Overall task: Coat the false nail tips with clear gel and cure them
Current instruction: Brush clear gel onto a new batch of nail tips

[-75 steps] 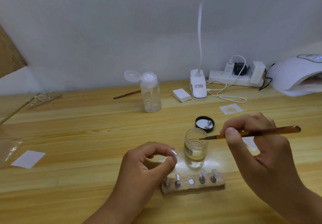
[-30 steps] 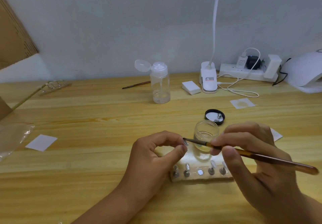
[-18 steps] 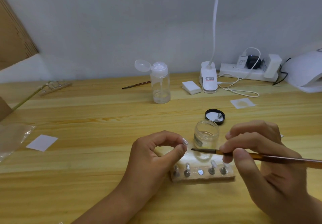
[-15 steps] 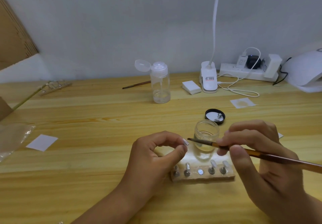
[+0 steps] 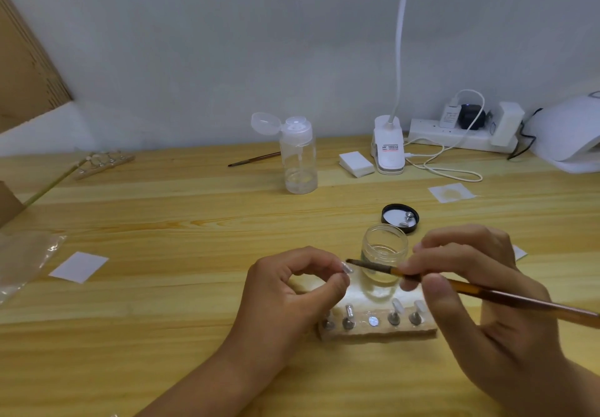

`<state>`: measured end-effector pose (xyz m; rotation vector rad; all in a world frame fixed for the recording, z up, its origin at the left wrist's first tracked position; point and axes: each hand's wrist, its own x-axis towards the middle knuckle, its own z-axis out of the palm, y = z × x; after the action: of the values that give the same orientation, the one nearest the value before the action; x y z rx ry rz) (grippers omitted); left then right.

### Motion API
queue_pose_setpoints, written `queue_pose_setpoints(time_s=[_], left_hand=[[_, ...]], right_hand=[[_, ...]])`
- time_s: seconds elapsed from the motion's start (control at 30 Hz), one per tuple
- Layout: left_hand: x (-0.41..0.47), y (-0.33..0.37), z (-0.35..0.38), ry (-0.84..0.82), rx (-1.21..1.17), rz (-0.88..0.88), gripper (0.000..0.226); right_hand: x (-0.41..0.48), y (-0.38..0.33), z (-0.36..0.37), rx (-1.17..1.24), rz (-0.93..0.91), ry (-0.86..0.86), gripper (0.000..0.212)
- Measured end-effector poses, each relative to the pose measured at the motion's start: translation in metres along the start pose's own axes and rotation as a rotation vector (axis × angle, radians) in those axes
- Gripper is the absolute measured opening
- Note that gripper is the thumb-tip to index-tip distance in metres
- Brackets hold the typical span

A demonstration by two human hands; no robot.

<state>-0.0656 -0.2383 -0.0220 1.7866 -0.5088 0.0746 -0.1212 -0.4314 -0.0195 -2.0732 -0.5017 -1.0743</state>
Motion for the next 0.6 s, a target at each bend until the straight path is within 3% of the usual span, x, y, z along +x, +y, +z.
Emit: queue_pose_setpoints(time_s=[0.6], left_hand=[[-0.0012, 0.0008, -0.0005, 0.014, 0.024, -0.005, 0.007]], right_hand=[[-0.0009, -0.0007, -0.001, -0.021, 0.045, -0.018, 0.016]])
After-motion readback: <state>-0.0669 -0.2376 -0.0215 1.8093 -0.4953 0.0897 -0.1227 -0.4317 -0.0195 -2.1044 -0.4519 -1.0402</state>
